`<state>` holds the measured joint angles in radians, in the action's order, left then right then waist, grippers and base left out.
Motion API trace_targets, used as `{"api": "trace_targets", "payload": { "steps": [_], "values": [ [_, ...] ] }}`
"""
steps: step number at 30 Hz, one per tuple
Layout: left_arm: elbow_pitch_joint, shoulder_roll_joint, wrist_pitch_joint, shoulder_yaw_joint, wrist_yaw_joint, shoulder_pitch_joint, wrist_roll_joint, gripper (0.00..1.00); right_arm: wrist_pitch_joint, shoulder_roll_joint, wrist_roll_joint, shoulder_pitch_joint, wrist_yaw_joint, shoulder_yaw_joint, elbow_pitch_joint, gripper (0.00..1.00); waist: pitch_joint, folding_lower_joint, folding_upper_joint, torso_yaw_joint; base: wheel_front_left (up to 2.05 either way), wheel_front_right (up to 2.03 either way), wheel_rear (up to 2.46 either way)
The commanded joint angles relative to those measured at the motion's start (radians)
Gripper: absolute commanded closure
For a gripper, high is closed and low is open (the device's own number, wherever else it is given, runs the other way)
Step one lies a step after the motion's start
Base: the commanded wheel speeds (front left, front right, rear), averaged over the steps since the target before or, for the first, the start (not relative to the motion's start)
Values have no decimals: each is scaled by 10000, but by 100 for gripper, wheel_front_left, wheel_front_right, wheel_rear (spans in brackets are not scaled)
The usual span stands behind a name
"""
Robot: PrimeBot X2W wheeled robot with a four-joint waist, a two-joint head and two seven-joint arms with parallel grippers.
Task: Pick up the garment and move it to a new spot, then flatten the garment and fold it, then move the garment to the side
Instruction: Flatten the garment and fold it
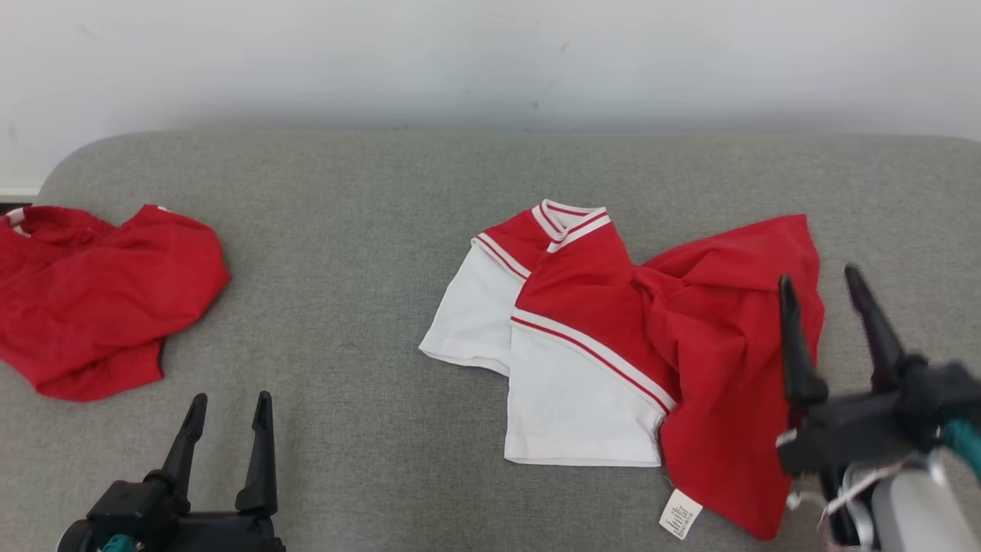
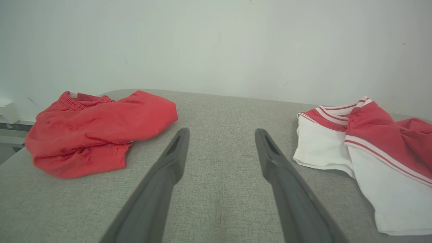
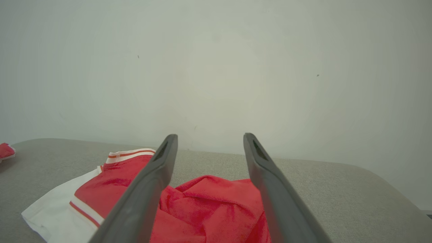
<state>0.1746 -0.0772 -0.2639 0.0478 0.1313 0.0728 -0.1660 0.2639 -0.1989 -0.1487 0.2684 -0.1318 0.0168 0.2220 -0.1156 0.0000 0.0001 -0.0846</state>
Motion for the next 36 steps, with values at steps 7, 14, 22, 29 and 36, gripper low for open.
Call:
{"api": "trace_targets", "payload": {
  "steps": [7, 14, 22, 29, 36],
  "values": [
    [-89, -179, -9, 145, -15, -167, 208, 0, 3, 808, 151, -2059, 22, -205, -1170, 0, 334, 0, -1, 229, 0, 0, 0],
    [-219, -249, -9, 190, -17, -377, 395, 0, 4, 1344, 293, -3389, 22, -169, -1734, 0, 564, 0, -1, 370, 0, 0, 0],
    [-274, -97, -9, -35, -20, -338, 408, 0, 5, 1453, 360, -3294, 22, -9, -1763, 0, 509, 0, -1, 607, 0, 0, 0],
    [12, -289, -8, -1117, -18, 450, 135, 0, 5, 1478, 442, -2894, 22, 219, -1584, 0, 93, 0, -1, 1101, 0, 0, 0],
    [891, -515, -8, -2531, -17, 1516, -183, 0, 5, 1491, 195, -2422, 22, 536, -1368, 0, -559, 0, -1, 1945, 0, 0, 0]
  ]
}}
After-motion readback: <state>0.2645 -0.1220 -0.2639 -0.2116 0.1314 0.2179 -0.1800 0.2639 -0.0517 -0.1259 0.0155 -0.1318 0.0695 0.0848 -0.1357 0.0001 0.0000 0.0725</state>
